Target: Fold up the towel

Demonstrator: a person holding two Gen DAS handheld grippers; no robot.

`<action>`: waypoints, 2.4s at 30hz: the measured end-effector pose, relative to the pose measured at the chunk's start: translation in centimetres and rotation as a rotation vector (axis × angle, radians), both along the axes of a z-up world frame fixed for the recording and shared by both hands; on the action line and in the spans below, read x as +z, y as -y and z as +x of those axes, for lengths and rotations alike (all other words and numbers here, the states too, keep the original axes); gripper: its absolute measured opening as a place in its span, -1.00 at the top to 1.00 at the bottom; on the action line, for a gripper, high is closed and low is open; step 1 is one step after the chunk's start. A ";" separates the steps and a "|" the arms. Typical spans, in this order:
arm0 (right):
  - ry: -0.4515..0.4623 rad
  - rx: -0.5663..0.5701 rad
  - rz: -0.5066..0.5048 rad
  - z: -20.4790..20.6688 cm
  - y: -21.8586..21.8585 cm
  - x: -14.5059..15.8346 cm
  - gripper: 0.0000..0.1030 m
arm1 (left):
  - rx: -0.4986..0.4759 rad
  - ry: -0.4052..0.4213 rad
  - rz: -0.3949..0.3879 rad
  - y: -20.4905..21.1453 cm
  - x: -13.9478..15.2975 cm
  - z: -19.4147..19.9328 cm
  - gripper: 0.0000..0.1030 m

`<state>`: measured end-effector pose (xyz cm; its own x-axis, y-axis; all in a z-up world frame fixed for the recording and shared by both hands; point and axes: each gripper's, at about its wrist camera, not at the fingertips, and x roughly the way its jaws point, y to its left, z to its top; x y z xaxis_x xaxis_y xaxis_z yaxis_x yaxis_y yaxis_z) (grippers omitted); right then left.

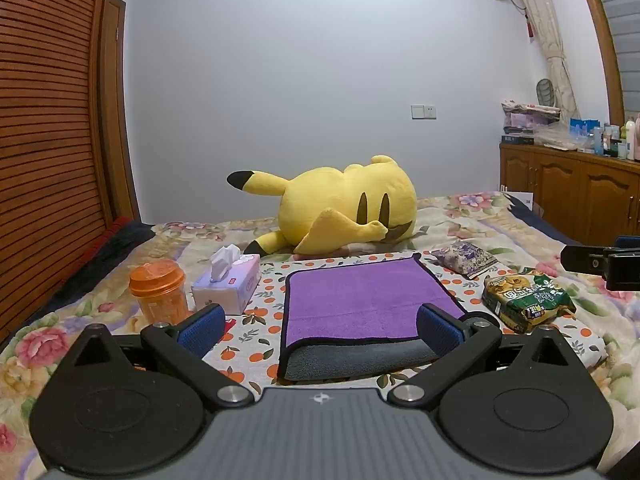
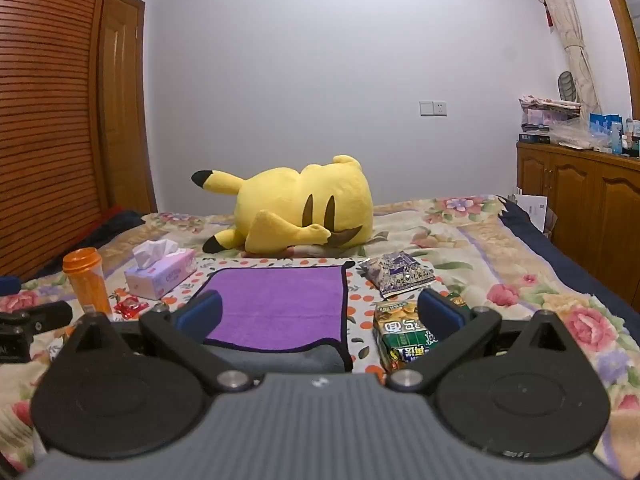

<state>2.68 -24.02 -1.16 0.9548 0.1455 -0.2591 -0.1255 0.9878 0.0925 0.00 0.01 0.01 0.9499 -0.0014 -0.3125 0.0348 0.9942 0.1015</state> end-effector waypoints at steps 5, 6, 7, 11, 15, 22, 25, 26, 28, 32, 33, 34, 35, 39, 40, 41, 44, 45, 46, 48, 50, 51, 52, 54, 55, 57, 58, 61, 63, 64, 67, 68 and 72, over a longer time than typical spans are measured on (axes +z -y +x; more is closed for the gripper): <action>-0.001 0.001 0.000 0.0 0.0 0.0 -1.00 | 0.000 0.000 0.000 0.0 0.0 0.0 -1.00; -0.001 0.001 0.000 0.0 -0.1 0.0 -1.00 | 0.000 0.000 0.000 0.0 0.0 0.0 -1.00; -0.001 0.000 0.000 0.0 -0.1 0.0 -1.00 | 0.000 0.000 0.000 0.0 0.0 0.0 -1.00; -0.001 0.000 0.000 0.0 -0.1 0.0 -1.00 | 0.000 0.000 0.000 0.0 0.0 0.0 -1.00; -0.001 0.000 -0.001 0.0 -0.1 0.0 -1.00 | 0.000 0.000 0.000 0.0 0.0 0.0 -1.00; -0.002 0.000 -0.001 -0.1 -0.1 0.0 -1.00 | 0.000 0.000 0.000 0.0 0.0 0.0 -1.00; -0.002 0.000 -0.001 -0.1 -0.1 0.0 -1.00 | 0.000 0.000 0.000 0.0 0.0 0.0 -1.00; -0.002 0.000 0.000 -0.1 -0.1 0.0 -1.00 | 0.000 0.000 0.000 0.0 0.0 0.0 -1.00; -0.002 0.000 -0.001 0.0 -0.1 0.0 -1.00 | 0.000 0.000 0.000 0.0 0.0 0.0 -1.00; -0.002 0.000 -0.001 0.0 -0.1 0.0 -1.00 | 0.000 0.000 0.001 0.0 0.0 0.0 -1.00; -0.002 0.000 -0.001 0.0 -0.1 0.0 -1.00 | 0.000 0.000 0.001 0.0 0.0 0.0 -1.00; -0.002 0.000 -0.001 0.0 -0.1 0.0 -1.00 | 0.000 0.000 0.001 0.0 0.0 0.0 -1.00; -0.002 0.000 -0.001 0.0 -0.1 0.0 -1.00 | 0.000 0.000 0.001 0.0 0.0 0.0 -1.00; -0.002 0.000 -0.001 0.0 -0.1 0.0 -1.00 | 0.000 0.000 0.001 0.0 0.0 0.0 -1.00; -0.002 0.000 -0.001 0.0 -0.1 0.0 -1.00 | 0.000 0.000 0.001 0.0 0.0 0.0 -1.00; -0.002 0.000 -0.001 0.0 -0.1 0.1 -1.00 | 0.000 0.000 0.001 0.0 0.0 0.0 -1.00; -0.002 0.000 -0.001 0.0 -0.1 0.1 -1.00 | 0.000 0.000 0.001 0.0 0.0 0.0 -1.00; -0.003 0.000 -0.001 0.0 -0.1 0.1 -1.00 | 0.000 0.000 0.001 0.0 0.0 0.0 -1.00; -0.003 0.000 -0.001 0.0 -0.1 0.1 -1.00 | 0.000 -0.001 0.002 0.0 0.0 0.0 -1.00; -0.003 0.000 -0.001 0.0 -0.1 0.1 -1.00 | 0.000 0.000 0.002 0.0 0.0 0.0 -1.00; -0.002 0.000 -0.001 0.0 -0.1 0.1 -1.00 | 0.000 -0.001 0.002 0.0 0.0 0.0 -1.00; -0.003 0.000 -0.001 0.0 -0.1 0.1 -1.00 | 0.000 -0.001 0.002 0.0 0.0 0.0 -1.00; -0.003 0.000 -0.001 0.0 -0.1 0.2 -1.00 | 0.000 -0.001 0.002 0.0 0.0 0.0 -1.00; -0.003 0.000 -0.002 0.0 -0.1 0.2 -1.00 | 0.000 -0.001 0.002 0.0 0.0 0.0 -1.00; -0.003 0.000 -0.002 0.0 -0.1 0.2 -1.00 | 0.000 -0.001 0.002 0.0 0.0 0.0 -1.00; -0.003 0.000 -0.001 0.0 -0.2 0.2 -1.00 | 0.000 -0.001 0.003 0.0 0.0 0.0 -1.00; -0.003 0.000 -0.002 0.0 -0.2 0.2 -1.00 | 0.000 -0.001 0.003 0.0 0.0 0.0 -1.00; -0.003 0.000 -0.002 0.0 -0.2 0.2 -1.00 | 0.000 -0.001 0.003 0.0 0.0 0.0 -1.00; -0.004 0.001 -0.002 0.0 -0.2 0.2 -1.00 | 0.000 -0.002 0.004 0.0 0.0 0.0 -1.00; -0.004 0.001 -0.002 0.0 -0.2 0.2 -1.00 | -0.001 -0.003 0.004 0.0 0.0 0.0 -1.00; -0.005 0.001 -0.002 0.1 -0.2 0.1 -1.00 | -0.006 -0.015 0.003 -0.2 -0.2 0.2 -1.00; -0.007 0.000 -0.003 0.1 -0.2 0.0 -1.00 | -0.010 -0.020 0.001 -0.2 -0.2 0.0 -1.00; -0.018 0.002 -0.009 0.2 -0.7 -0.1 -1.00 | -0.020 -0.036 0.017 -0.1 -0.1 0.5 -1.00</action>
<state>2.88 -23.29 -1.23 0.9496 0.1451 -0.2779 -0.1258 0.9883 0.0861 0.49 0.13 -0.09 0.9378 -0.0149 -0.3468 0.0590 0.9914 0.1169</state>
